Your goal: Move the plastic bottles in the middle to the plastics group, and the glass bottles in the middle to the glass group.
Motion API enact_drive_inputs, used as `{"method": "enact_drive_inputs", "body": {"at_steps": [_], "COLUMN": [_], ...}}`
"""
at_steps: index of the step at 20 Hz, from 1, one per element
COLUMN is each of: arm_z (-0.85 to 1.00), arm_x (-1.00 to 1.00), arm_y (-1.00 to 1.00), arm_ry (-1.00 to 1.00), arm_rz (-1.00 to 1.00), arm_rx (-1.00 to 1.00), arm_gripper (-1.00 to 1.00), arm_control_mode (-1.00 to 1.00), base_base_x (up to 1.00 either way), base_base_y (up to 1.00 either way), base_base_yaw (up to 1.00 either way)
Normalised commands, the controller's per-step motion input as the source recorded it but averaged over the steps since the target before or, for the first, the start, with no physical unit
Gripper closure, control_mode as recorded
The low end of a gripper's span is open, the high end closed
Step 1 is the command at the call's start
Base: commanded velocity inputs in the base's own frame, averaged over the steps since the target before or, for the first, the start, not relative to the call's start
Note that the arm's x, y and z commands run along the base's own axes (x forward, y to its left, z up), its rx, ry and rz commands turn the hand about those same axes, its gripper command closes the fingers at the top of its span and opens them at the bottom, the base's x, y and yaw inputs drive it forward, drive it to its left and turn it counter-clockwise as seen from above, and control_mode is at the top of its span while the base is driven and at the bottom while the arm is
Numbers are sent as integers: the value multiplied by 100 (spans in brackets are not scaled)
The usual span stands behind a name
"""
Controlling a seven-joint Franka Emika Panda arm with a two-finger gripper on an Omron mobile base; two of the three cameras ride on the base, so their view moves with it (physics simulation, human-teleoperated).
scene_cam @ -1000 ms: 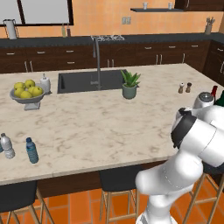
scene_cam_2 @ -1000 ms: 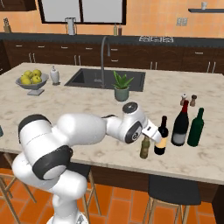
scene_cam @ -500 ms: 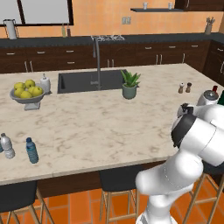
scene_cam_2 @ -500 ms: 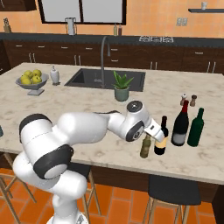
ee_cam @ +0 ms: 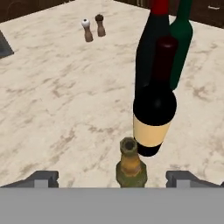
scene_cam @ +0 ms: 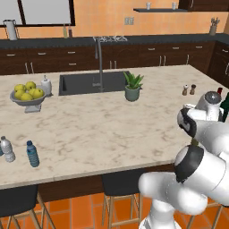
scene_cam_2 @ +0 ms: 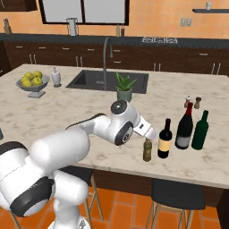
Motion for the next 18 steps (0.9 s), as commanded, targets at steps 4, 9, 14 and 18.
{"method": "enact_drive_inputs", "body": {"at_steps": [4,9,14,18], "arm_z": [32,28,27,23], "arm_x": [-49,-44,-44,-55], "arm_y": [85,91,96,84], "arm_ry": [10,20,21,16], "arm_rz": [4,16,26,39], "arm_rx": [-18,-10,0,0], "arm_gripper": [-100,-100,-100,-100], "arm_control_mode": [-100,-100,-100,-100], "base_base_x": [0,0,0,0], "base_base_y": [0,0,0,0], "base_base_yaw": [0,0,0,0]}}
